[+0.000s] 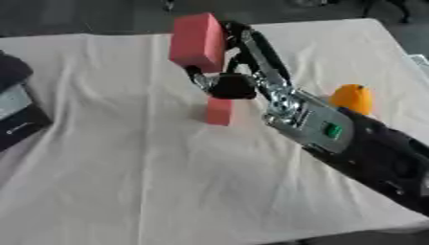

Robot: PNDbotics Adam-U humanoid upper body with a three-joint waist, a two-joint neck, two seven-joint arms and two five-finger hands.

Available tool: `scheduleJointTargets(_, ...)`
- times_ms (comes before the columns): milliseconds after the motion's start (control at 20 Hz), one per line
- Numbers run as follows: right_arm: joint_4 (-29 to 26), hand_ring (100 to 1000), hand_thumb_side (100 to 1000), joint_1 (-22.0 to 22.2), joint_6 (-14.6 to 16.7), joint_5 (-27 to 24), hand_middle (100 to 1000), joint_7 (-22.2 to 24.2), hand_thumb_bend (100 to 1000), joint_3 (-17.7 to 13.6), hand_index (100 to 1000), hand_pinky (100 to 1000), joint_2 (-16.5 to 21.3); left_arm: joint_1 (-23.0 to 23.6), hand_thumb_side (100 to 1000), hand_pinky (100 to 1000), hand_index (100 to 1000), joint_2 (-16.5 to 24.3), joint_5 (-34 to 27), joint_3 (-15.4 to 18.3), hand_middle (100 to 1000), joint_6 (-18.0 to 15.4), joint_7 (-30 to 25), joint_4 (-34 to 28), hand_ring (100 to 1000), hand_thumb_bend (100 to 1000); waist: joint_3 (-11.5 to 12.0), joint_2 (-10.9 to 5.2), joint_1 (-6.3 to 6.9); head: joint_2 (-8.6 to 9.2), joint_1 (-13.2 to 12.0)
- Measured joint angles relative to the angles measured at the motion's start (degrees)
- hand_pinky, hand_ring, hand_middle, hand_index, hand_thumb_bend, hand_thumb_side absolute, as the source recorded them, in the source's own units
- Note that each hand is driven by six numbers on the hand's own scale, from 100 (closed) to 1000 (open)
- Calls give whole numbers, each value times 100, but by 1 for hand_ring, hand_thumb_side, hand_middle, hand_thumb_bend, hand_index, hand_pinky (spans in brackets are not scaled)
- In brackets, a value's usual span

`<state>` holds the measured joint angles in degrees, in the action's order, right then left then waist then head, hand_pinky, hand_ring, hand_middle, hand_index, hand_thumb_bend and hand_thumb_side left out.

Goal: Pick up the objects with one hand, pass them to the other hand, and then place them into the box on the other side of the table.

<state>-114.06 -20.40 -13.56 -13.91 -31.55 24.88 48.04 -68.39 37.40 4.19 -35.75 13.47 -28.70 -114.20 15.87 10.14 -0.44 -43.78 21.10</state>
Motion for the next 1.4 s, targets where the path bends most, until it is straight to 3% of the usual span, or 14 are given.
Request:
scheduleJointTargets(450, 0, 617, 100, -135, -34, 397, 378, 220, 346, 284, 431, 290, -144, -125, 154, 903, 867, -460, 708, -341, 787, 94, 59, 0, 796, 485, 43, 0, 0, 0, -61)
scheduleJointTargets(1000, 0, 614, 100, -27, 84, 1080, 377, 323, 347, 562, 430, 280, -238, -157, 120, 905, 865, -906, 1258, -440, 788, 140, 85, 0, 796, 494, 63, 7, 0, 0, -182)
scheduleJointTargets(1400, 0, 613, 100, -27, 128, 1444, 378, 336, 345, 677, 431, 275, -295, -77, 124, 898, 859, -1044, 1670, -477, 787, 408, -28, 0, 795, 502, 62, 8, -2, 0, -231)
